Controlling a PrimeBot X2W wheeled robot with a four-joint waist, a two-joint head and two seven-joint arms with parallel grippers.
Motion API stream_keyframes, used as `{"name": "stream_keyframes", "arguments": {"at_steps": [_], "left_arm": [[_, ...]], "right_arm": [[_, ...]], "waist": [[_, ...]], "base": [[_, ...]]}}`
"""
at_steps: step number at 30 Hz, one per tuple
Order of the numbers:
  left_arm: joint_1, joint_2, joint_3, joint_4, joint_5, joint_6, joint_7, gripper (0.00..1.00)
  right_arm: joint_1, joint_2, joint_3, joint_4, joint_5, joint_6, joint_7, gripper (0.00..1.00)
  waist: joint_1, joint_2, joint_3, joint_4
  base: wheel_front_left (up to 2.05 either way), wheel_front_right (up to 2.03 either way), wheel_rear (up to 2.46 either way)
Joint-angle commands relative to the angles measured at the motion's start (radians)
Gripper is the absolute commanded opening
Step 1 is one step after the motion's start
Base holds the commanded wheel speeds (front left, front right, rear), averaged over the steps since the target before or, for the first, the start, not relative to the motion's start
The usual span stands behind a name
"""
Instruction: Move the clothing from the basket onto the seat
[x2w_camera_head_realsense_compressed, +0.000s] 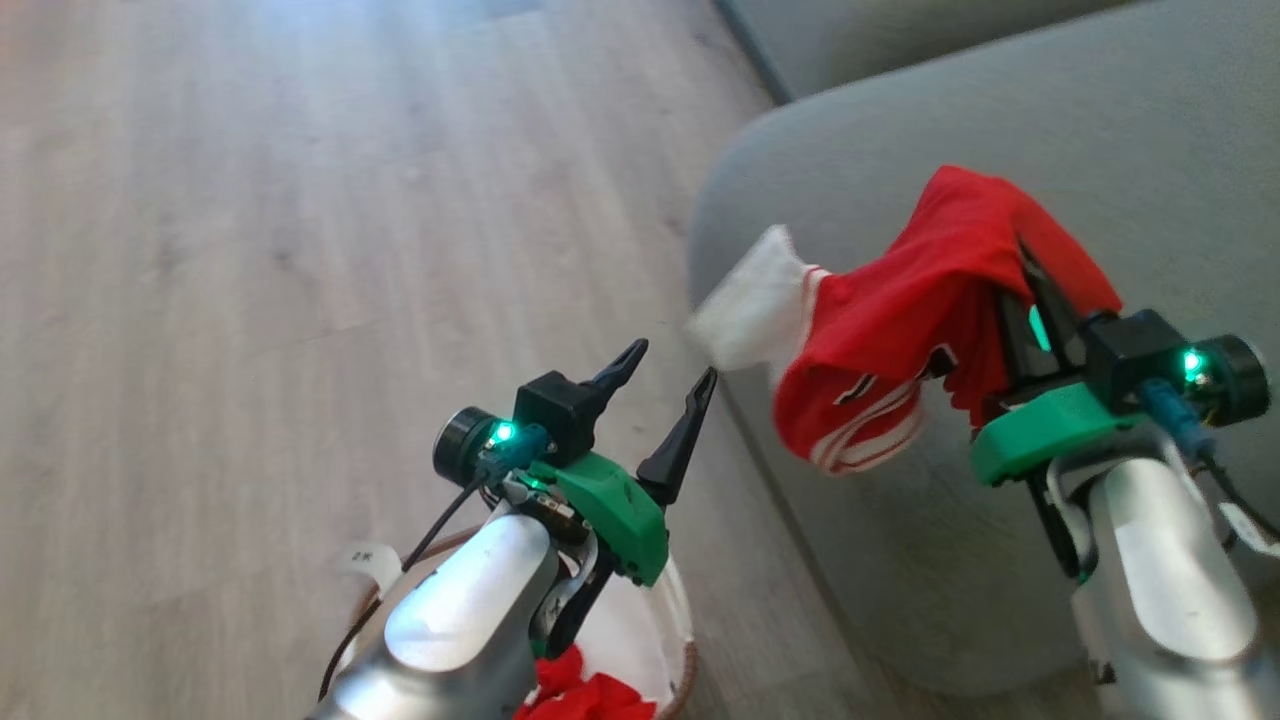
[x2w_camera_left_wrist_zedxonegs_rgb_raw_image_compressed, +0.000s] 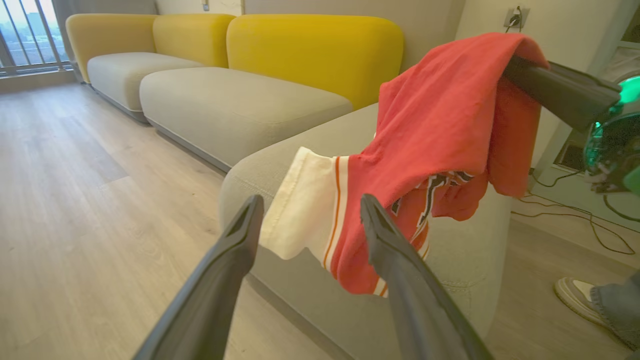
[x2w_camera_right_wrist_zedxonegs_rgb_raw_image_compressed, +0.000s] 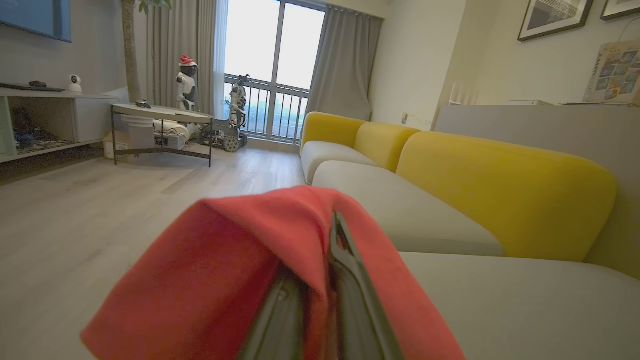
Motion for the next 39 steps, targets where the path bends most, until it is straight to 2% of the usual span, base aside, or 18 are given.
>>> {"name": "stream_keyframes", "arguments": {"at_steps": [1,6,10,19,26,30,35,37,39], "left_arm": [[-0.033,0.012,0.046,-0.037,0.009,-0.001,-0.009,1.0],[-0.024,0.012,0.054,-0.062,0.011,0.001,-0.009,1.0],[-0.028,0.012,0.053,-0.074,0.021,0.005,-0.009,1.0],[-0.075,0.011,0.069,-0.089,0.07,0.015,-0.009,1.0],[-0.147,0.026,0.139,-0.118,0.147,0.026,-0.009,1.0],[-0.189,0.043,0.165,-0.141,0.183,0.023,-0.01,1.0],[-0.249,0.079,0.172,-0.175,0.235,0.027,-0.01,1.0],[-0.275,0.087,0.172,-0.19,0.25,0.029,-0.01,1.0],[-0.286,0.09,0.172,-0.198,0.256,0.031,-0.01,1.0]], "right_arm": [[-0.07,-0.01,0.017,-0.041,-0.004,0.0,-0.007,0.0],[-0.086,-0.032,0.022,-0.037,0.003,0.0,-0.007,0.0],[-0.09,-0.038,0.022,-0.034,0.004,0.0,-0.007,0.0],[-0.184,-0.058,0.022,0.018,0.026,0.0,-0.007,0.0],[-0.461,-0.107,0.001,0.148,0.067,0.0,-0.007,0.0],[-0.662,-0.152,-0.065,0.238,0.097,0.0,0.001,0.0],[-0.887,-0.248,-0.162,0.342,0.06,0.0,0.021,0.0],[-0.951,-0.29,-0.171,0.377,0.014,0.0,0.026,0.0],[-0.979,-0.303,-0.191,0.396,0.001,0.0,0.026,0.0]], "waist": [[0.0,-0.0001,0.017,-0.065],[0.0,-0.0001,0.04,-0.127],[0.0,-0.0001,0.061,-0.148],[0.0,-0.0001,0.164,-0.111],[0.0,-0.0001,0.34,-0.055],[0.0,-0.0001,0.455,-0.013],[0.0,-0.0001,0.587,0.041],[0.0,-0.0001,0.634,0.066],[0.0,-0.0001,0.654,0.078]], "base": [[0.0,0.0,0.0],[0.0,0.0,0.0],[0.0,0.0,0.0],[0.0,0.0,0.0],[0.0,0.0,0.0],[0.0,0.0,0.0],[0.0,0.0,0.0],[0.0,0.0,0.0],[0.0,0.0,0.0]]}}
